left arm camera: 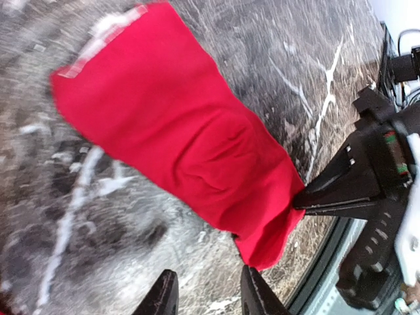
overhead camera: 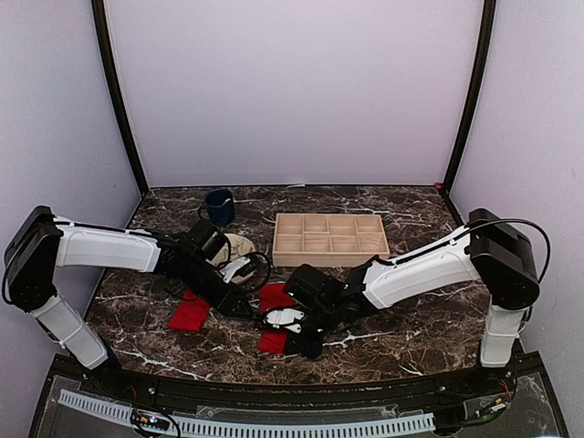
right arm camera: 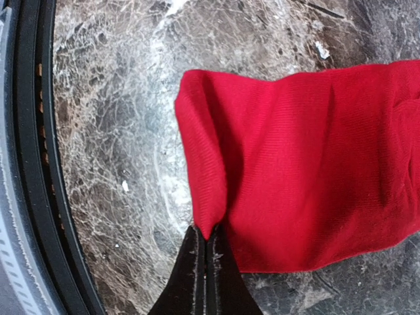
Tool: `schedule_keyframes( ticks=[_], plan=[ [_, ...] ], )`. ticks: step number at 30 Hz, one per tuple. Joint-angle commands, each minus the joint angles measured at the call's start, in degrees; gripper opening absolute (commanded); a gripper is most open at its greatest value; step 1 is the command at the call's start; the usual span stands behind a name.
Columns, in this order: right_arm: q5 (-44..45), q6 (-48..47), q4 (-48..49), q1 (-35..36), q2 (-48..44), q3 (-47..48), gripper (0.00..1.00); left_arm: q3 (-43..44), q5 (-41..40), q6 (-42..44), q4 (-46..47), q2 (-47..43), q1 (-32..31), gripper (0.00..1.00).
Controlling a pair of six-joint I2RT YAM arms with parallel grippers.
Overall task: Roll the socks
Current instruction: Roll the sock at the center of the board.
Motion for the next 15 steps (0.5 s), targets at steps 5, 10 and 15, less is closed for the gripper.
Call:
schedule_keyframes(
  ticks=[5, 10, 15],
  plan=[
    [-12.3, 4.1, -5.1, -4.1, 3.9, 1.8, 0.00, -7.7, -9.6, -4.7, 7.9, -11.7, -0.2, 0.33],
    [-17.6, 5.7, -5.8, -5.9, 5.0, 1.8, 0.00, -9.6, -16.7, -5.4, 9.7, -15.0, -4.3, 0.33],
    [-23.3, 7.5, -7.2, -7.2, 7.2, 4.5, 0.00, -10.3, -21.7, -4.1, 10.9, -16.4, -9.4, 0.30]
  ],
)
